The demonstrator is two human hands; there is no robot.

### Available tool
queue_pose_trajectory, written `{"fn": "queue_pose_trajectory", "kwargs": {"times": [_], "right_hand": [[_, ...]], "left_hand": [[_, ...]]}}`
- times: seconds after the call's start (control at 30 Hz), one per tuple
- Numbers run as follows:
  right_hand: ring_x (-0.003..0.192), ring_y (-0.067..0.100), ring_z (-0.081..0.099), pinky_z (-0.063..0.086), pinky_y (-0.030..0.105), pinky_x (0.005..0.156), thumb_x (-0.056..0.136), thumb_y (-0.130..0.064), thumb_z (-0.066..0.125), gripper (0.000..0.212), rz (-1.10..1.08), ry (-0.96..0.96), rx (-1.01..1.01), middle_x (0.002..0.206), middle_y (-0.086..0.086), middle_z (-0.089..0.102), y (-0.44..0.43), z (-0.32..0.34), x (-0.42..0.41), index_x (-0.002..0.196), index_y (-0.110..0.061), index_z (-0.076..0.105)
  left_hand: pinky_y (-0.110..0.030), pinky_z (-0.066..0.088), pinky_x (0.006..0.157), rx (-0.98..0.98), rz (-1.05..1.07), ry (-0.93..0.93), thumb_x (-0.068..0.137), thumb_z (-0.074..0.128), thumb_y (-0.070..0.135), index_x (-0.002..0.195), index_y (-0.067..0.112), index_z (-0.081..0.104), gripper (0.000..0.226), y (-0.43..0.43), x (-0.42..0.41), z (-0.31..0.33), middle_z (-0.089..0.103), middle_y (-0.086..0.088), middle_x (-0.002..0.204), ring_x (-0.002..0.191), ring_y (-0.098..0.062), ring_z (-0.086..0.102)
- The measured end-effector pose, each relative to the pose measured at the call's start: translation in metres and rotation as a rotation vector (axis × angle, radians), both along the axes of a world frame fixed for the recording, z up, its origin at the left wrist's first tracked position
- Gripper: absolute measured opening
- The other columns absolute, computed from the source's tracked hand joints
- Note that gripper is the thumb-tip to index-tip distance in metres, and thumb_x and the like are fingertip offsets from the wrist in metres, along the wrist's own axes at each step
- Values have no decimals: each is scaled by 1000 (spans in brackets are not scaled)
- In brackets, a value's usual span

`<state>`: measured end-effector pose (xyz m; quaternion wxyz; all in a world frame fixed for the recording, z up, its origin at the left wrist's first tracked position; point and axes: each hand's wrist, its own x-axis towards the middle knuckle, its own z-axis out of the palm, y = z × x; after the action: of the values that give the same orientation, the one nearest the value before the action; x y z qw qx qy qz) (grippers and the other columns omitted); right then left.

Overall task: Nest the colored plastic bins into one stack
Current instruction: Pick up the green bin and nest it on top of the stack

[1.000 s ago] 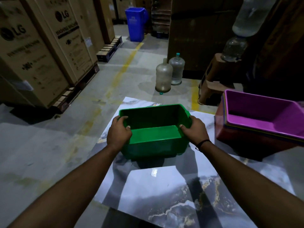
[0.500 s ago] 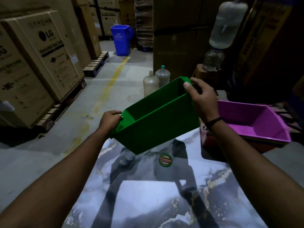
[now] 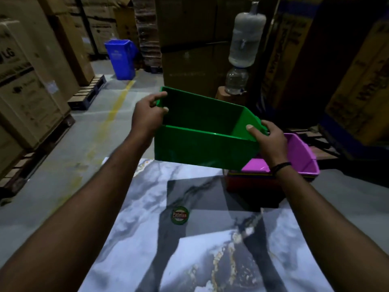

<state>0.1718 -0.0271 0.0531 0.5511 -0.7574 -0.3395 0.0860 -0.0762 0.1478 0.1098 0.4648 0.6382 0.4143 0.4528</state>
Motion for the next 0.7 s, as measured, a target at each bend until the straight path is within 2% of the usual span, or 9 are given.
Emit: {"fn": "queue_pose_trajectory", "kwargs": {"times": [0.07,0.1,0.2,0.27,0.37,0.43,0.57,0.7], "right_hand": [[90,14,64,54,40,91,86,-35,75,27,-6,67,70,91,-7,69,-3,3,13,108,-20,69],[90,13,65,54,38,90,87,-34,75,28,-10,85,90,94,-5,71,-6,6,21,109,-19,69],[101,18,67,55,35,92,79,-48,73,57,-55,74,103,112,7,71,-15,13,45,122,-11,68],[104,20,67,54,36,92,74,-54,70,66,-83,42,99,114,8,72,-23,17,63,123,-11,69],[101,17,65,52,31,89,83,-47,73,55,-101,0,59,112,4,70,-36,16,91,124,-11,68],[97,16,64,53,31,85,86,-43,73,50,-120,-42,26,110,4,69,-46,10,111,125,-13,66],[103,22,66,56,43,91,77,-60,65,67,-137,-121,-33,116,8,69,-64,-7,149,125,-15,66],[119,31,58,50,54,99,73,-69,60,76,-117,-175,-88,128,13,61,-76,-32,182,126,-15,64]], "left_hand": [[-36,57,84,8,5,-13,82,52,-9,128,20,68,57,0,13,15,70,-7,122,104,-23,69],[-36,58,83,-5,2,-24,83,50,-8,128,22,68,57,-1,19,21,70,-6,121,104,-22,69],[-33,59,80,-25,-40,-51,86,47,-8,129,24,67,57,-4,41,27,68,-4,126,106,-18,68],[-33,58,80,-19,-68,-41,84,49,-8,130,23,67,58,-10,60,18,67,-8,129,105,-21,68],[-23,54,72,4,-112,21,85,54,-9,133,22,65,58,-20,91,-6,63,-9,136,110,-20,65],[-26,57,76,-6,-143,40,86,58,-7,134,25,64,59,-26,111,-25,60,-9,140,115,-22,64],[-31,61,83,-51,-235,83,88,60,-6,140,28,57,63,-42,146,-60,56,-10,144,123,-26,61],[-46,58,96,-17,-265,151,86,63,-1,141,37,53,68,-55,172,-86,54,-7,147,132,-28,55]]}}
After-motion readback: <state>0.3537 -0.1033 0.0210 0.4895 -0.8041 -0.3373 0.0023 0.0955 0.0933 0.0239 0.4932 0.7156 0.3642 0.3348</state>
